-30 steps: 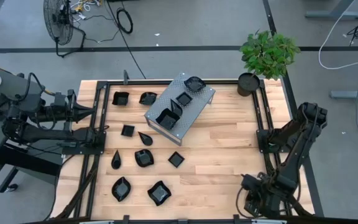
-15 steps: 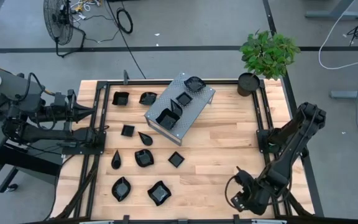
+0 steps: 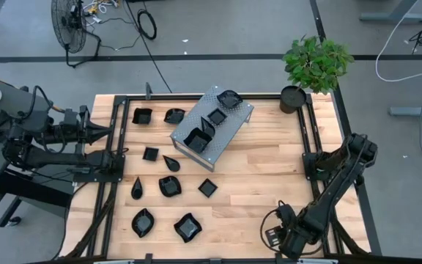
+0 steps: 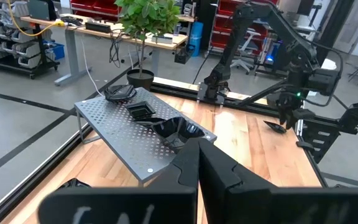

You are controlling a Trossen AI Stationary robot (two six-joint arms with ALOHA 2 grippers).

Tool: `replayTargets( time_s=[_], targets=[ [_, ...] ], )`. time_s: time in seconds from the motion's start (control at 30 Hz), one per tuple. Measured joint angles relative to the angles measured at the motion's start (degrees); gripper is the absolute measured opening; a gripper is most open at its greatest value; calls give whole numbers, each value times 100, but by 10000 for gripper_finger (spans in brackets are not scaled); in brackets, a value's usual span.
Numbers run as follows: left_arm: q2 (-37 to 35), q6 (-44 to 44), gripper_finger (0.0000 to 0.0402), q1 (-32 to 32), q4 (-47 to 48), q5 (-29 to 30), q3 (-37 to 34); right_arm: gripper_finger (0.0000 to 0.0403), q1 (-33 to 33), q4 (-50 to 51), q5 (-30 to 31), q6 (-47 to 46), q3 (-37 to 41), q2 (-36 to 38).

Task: Pick & Place Mini shaped plates
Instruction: Stack the black leaf shaped plate on top of the black leaf shaped plate on the shelf

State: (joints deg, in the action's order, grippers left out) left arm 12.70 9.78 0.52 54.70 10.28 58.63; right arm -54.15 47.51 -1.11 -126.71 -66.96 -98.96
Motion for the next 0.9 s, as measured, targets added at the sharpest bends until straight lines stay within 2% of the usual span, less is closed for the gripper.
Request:
replayTargets(
  time_s=[0.23, 0.37, 0.8, 0.9],
  targets=[
    [0, -2, 5, 1, 0, 1, 1, 166, -76, 899, -8, -37, -159, -7],
    [-1, 0, 5, 1, 0, 0, 1, 155, -200, 1053, -135, -116, -188, -56],
    [0, 0, 5, 1, 0, 0, 2, 114, -238, 158, -120, 34, -188, -595],
    [1, 2, 5, 2, 0, 0, 2, 110, -270, 227, 220, 272, -378, -583]
  ],
)
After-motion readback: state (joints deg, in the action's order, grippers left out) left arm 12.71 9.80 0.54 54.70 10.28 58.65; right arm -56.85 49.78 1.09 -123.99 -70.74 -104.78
